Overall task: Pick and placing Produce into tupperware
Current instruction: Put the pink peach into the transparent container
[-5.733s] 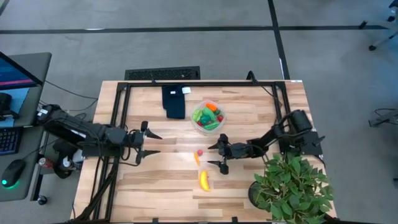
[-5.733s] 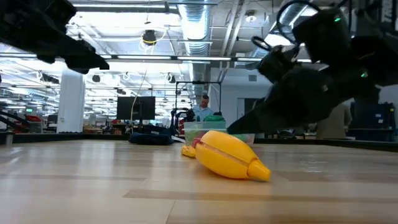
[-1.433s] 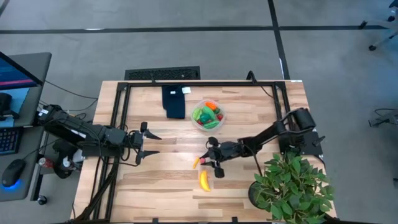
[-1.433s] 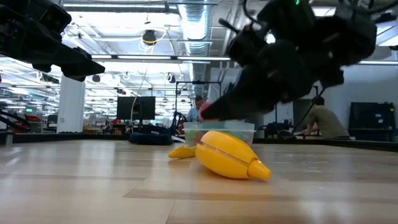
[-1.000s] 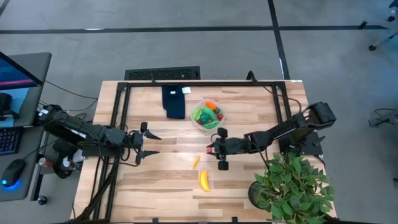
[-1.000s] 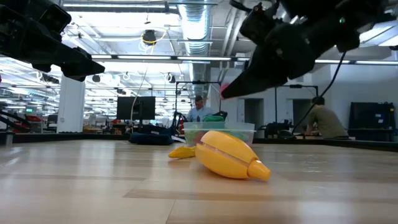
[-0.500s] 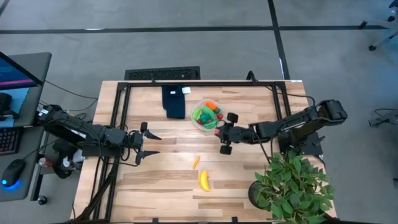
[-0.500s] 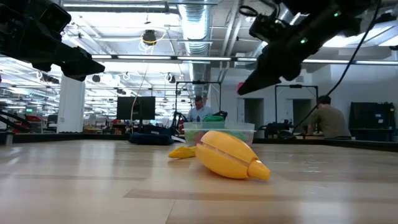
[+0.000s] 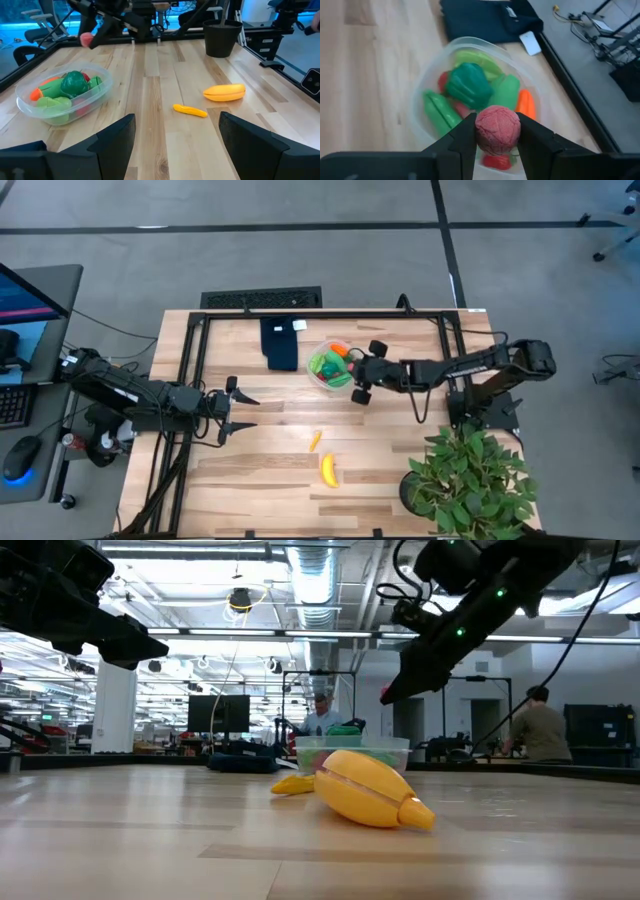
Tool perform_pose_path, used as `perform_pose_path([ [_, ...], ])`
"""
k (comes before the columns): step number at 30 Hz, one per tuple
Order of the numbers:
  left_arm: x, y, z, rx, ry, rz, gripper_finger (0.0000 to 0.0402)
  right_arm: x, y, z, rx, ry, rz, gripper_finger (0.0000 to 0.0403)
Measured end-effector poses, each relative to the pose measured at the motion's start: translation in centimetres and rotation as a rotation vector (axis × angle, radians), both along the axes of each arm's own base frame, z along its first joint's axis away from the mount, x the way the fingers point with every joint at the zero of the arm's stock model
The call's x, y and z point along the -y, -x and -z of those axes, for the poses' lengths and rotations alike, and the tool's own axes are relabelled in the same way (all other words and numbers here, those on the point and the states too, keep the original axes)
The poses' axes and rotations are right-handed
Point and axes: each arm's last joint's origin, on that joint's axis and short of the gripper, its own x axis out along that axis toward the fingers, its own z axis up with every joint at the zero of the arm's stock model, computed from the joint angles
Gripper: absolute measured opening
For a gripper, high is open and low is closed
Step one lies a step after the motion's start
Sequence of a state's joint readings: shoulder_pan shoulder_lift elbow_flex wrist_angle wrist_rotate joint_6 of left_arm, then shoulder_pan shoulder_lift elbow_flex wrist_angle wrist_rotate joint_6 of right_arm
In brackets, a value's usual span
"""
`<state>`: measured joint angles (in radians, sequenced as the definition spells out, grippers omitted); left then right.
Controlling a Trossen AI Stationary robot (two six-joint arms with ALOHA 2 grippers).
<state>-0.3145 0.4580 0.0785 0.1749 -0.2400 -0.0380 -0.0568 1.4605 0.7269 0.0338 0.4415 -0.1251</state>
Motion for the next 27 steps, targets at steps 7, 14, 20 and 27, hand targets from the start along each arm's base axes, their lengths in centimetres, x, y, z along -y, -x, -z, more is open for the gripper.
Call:
perform_pose_path([
  [7, 0.0, 0.0, 0.0, 0.0, -0.001, 0.0, 0.0279, 1.8, 0.2, 0.0, -0.005, -0.016, 0.026, 0.0119],
  [14, 0.0, 0.0, 0.0, 0.0, -0.001, -0.001, 0.0279, 3.6, 0.4, -0.1, 0.014, -0.053, 0.013, 0.0119],
  [20, 0.0, 0.0, 0.0, 0.0, -0.001, -0.001, 0.0279, 5.1, 0.7, -0.1, 0.022, -0.093, 0.009, 0.0119],
  [27, 0.0, 0.0, 0.0, 0.0, -0.001, -0.001, 0.0279, 6.3, 0.9, -0.2, 0.056, -0.125, 0.004, 0.0119],
])
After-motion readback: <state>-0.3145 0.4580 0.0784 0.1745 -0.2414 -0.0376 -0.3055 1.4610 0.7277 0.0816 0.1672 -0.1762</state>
